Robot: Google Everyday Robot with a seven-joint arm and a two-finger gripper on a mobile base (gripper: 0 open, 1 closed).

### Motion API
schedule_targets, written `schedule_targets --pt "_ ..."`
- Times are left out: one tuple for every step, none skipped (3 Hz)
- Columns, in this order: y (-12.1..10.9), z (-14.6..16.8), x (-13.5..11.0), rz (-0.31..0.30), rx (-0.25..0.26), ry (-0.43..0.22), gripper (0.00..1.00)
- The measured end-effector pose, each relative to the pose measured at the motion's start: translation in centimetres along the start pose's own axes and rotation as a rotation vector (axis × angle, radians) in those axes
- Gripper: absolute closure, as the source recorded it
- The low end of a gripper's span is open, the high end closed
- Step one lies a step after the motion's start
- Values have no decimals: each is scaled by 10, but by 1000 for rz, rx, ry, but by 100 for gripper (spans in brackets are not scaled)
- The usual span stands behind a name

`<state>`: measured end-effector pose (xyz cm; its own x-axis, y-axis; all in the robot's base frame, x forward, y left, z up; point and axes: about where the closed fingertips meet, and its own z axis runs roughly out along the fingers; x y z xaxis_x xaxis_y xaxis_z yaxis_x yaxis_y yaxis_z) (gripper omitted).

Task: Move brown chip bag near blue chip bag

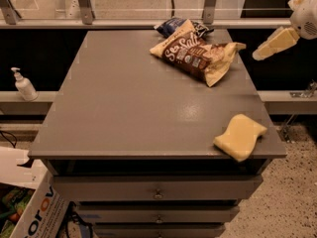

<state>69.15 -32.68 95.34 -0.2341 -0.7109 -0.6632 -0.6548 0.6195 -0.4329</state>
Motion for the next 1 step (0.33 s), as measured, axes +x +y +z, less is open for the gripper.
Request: schedule_targets --pt "0 0 0 0 0 0 0"
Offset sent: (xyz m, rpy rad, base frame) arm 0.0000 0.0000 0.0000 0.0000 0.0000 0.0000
